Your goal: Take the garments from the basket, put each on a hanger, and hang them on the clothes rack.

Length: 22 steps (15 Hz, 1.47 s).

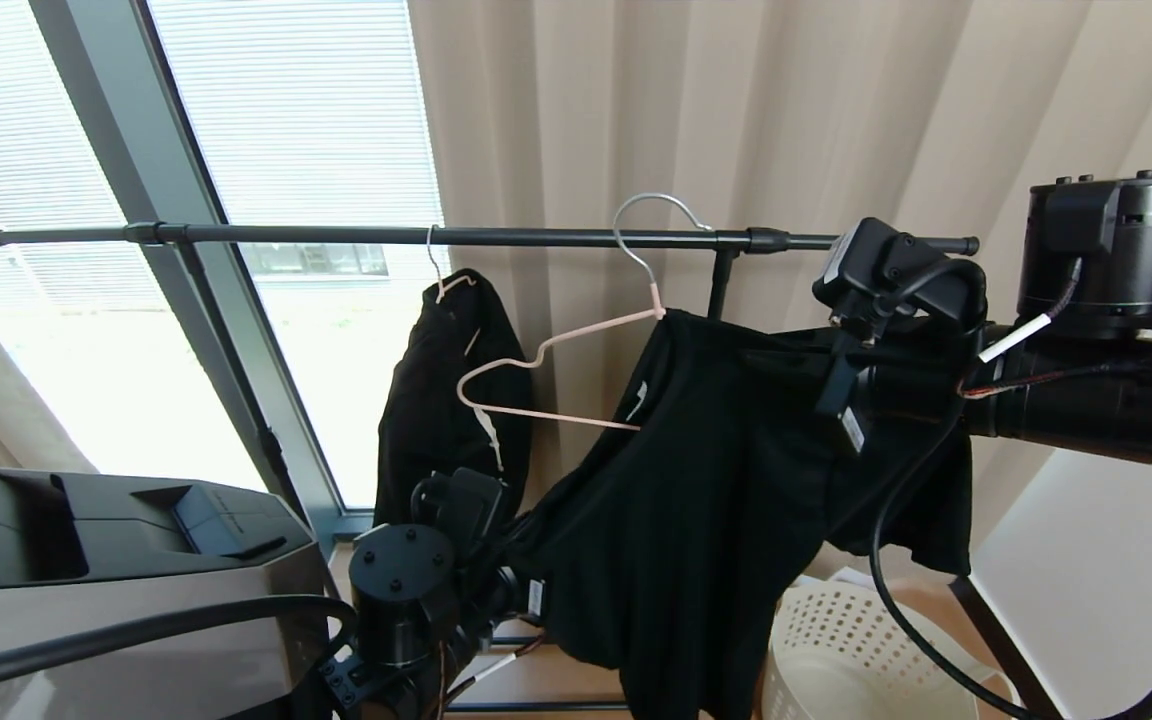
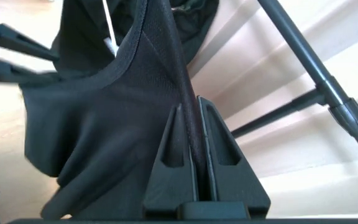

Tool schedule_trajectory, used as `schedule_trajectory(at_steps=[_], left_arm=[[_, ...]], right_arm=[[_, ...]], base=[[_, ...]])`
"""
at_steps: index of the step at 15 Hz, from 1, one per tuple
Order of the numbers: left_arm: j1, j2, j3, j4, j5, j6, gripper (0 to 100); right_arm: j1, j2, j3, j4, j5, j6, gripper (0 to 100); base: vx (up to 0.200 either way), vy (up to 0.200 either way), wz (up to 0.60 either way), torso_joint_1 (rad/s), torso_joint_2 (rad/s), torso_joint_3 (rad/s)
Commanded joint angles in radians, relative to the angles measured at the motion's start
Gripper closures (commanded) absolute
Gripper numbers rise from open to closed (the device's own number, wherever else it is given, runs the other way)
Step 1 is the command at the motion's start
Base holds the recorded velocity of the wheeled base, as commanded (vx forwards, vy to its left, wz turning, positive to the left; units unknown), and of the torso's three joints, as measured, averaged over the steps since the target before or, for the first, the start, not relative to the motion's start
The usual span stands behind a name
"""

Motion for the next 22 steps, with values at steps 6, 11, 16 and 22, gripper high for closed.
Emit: schedule_trajectory(at_steps=[6, 11, 16, 22], left_arm=[[0.073, -0.008, -0.009, -0.001, 0.022, 0.056, 100], [0.113, -0.017, -0.028, -0.001, 0.022, 0.079, 100], [0.178, -0.015, -0.043, -0.001, 0.021, 0.099, 100], [0.23, -0.021, -0.072, -0.001, 0.021, 0.114, 100]], right_arm=[[-0.04, -0.015, 0.091, -0.005, 0.012, 0.078, 100], [-0.111, 0.0, 0.265, -0.199, 0.098, 0.078, 100], [-0.177, 0.011, 0.297, -0.243, 0.201, 0.075, 100], [-0.205, 0.01, 0.309, -0.248, 0.235, 0.052, 100]], base=[[0.0, 0.0, 0.0, 0.0, 0.0, 0.0], [0.0, 0.0, 0.0, 0.0, 0.0, 0.0], [0.0, 0.0, 0.0, 0.0, 0.0, 0.0], [0.0, 0.0, 0.0, 0.0, 0.0, 0.0]])
